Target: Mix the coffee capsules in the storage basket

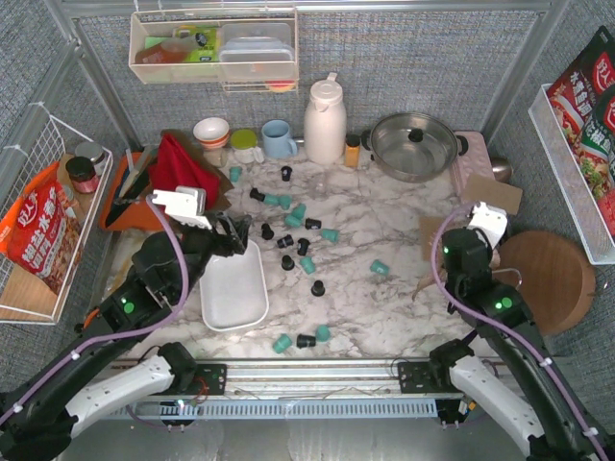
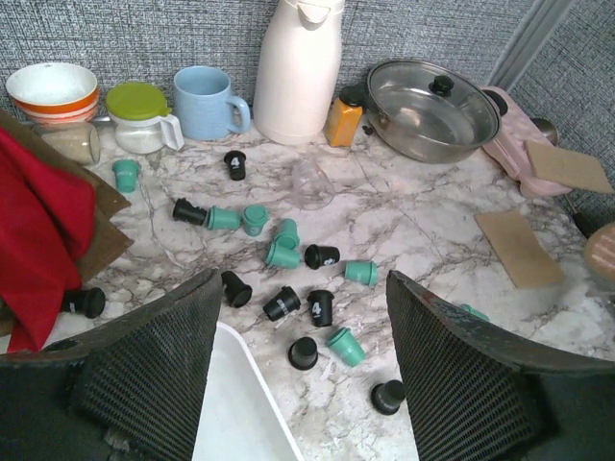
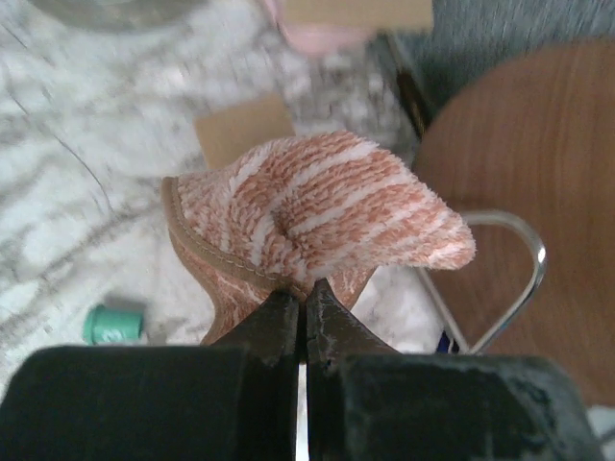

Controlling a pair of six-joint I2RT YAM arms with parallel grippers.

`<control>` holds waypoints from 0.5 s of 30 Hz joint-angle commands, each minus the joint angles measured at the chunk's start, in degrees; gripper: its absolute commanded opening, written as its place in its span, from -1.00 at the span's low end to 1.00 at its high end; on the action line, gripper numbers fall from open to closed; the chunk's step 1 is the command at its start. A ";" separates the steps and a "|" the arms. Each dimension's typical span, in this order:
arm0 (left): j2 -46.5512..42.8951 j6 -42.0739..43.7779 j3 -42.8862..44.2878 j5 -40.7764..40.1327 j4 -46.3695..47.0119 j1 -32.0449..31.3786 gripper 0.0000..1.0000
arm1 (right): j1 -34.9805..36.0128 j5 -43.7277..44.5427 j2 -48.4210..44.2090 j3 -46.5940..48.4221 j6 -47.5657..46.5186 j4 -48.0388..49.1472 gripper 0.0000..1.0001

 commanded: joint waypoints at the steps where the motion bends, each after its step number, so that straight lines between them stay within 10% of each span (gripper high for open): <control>1: -2.20 1.04 -0.76 0.60 -1.94 0.06 0.55 | -5.09 -5.08 2.70 -2.10 15.33 -12.09 -1.00; 15: -7.83 0.29 -3.44 0.47 -2.45 0.07 0.55 | -24.57 0.27 33.11 -2.41 45.81 -27.71 -0.87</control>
